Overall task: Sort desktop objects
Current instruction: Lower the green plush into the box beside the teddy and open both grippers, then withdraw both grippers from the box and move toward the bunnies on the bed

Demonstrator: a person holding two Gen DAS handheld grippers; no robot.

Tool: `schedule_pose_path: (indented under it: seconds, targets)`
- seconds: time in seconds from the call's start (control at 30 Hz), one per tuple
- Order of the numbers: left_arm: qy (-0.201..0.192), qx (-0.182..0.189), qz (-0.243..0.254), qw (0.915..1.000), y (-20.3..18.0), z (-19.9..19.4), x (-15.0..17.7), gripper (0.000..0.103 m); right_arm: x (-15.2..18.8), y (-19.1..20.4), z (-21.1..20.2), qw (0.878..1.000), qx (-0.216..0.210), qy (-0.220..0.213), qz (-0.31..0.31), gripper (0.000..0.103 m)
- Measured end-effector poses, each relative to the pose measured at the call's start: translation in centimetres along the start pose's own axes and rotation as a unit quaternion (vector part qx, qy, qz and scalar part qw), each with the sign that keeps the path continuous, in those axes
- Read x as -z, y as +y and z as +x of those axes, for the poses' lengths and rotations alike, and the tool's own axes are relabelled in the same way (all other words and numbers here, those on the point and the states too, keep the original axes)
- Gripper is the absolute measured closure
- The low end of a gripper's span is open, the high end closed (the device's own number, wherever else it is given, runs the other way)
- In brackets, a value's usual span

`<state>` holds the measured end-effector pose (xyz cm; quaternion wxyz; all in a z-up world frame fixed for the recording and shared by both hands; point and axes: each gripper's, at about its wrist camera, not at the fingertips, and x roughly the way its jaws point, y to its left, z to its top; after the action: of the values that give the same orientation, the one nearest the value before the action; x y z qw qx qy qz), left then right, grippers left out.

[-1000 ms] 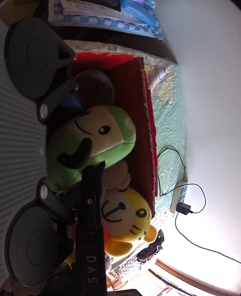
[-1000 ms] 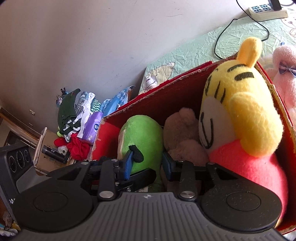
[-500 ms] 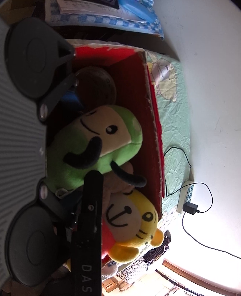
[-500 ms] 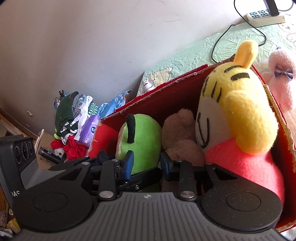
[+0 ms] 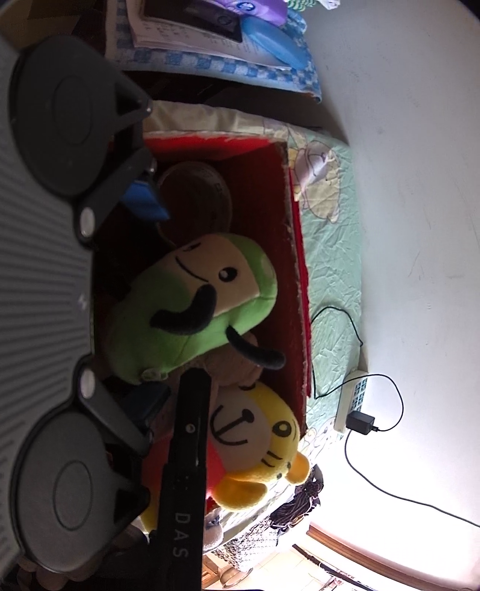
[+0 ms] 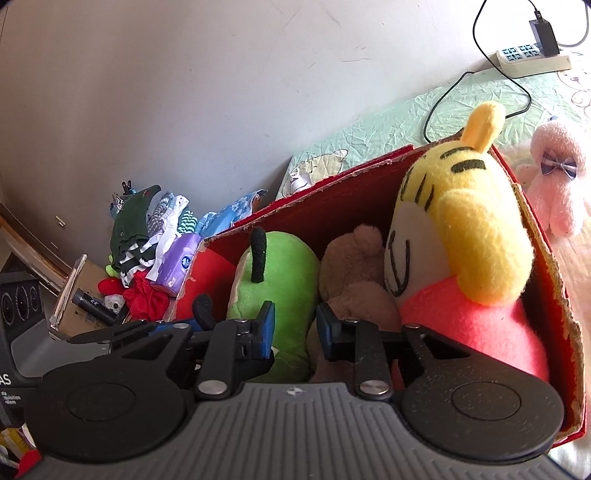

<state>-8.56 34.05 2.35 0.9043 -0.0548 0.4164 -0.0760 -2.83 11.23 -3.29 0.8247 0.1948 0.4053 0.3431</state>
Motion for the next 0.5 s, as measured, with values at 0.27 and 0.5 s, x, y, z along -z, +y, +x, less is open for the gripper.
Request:
schedule_pose_path:
  seconds: [0.27, 0.5]
  targets:
    - [-0.005, -0.025, -0.003, 0.9997, -0.9, -0.7, 0.1, 0.009, 0.3, -0.1, -1.2, 1.000, -0.006, -0.016, -0.009, 0.075]
    - [0.007, -0.069, 0.002, 0.9976, -2.5, -0.7, 0.7, 0.009, 1.0, -0.2, -2.5, 0.999, -0.012, -0.039, -0.025, 0.075]
